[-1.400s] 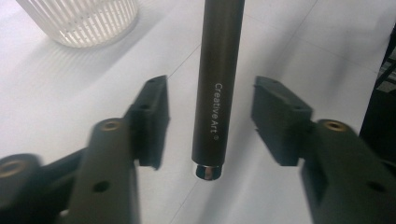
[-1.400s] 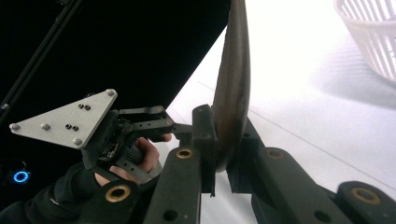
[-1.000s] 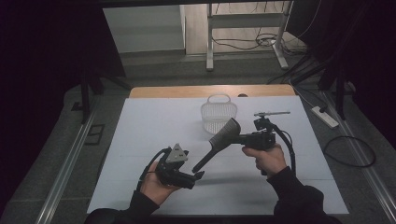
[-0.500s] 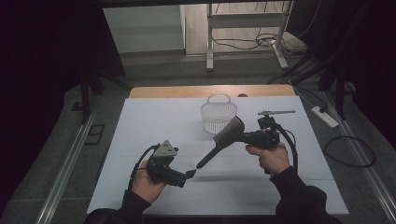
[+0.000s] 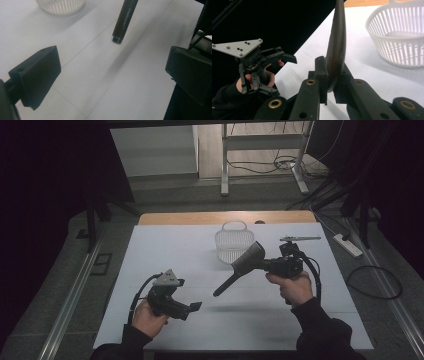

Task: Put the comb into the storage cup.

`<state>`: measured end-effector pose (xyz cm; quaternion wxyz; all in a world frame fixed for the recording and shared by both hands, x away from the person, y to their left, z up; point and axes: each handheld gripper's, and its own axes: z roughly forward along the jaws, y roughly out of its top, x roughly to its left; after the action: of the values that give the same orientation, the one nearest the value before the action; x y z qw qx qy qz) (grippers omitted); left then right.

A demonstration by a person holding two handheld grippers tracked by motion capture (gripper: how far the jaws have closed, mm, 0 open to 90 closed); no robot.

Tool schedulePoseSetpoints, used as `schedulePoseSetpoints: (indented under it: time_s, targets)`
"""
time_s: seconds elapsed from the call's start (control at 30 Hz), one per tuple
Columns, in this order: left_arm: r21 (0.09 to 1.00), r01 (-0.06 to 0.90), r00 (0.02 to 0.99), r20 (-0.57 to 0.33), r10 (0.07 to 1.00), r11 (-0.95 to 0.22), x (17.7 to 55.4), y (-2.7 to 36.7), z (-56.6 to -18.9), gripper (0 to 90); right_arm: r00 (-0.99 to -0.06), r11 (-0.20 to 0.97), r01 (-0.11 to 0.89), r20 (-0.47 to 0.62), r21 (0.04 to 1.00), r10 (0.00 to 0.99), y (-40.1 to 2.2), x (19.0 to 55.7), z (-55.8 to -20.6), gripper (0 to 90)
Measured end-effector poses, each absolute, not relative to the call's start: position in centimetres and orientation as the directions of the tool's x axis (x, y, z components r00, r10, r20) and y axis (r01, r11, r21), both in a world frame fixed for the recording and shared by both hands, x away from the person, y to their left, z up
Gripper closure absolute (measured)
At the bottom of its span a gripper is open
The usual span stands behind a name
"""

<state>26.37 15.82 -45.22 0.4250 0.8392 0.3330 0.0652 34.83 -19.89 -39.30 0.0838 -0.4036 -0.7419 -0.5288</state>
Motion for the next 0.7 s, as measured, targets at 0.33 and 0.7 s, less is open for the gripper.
schedulePoseSetpoints:
  time_s: [0.33, 0.7]
  targets:
    - [0.756, 0.527, 0.731, -0.169, 0.660, -0.389, 25.5, 18.4, -45.3, 0.0, -0.649, 0.097, 0.686, 0.545, 0.722, 0.530, -20.3, 35.2, -39.2, 83.3]
    - [0.748, 0.551, 0.709, -0.188, 0.679, -0.368, 24.5, 20.1, -45.7, 0.0, -0.640, 0.069, 0.683, 0.551, 0.727, 0.535, -21.0, 35.7, -38.4, 83.3]
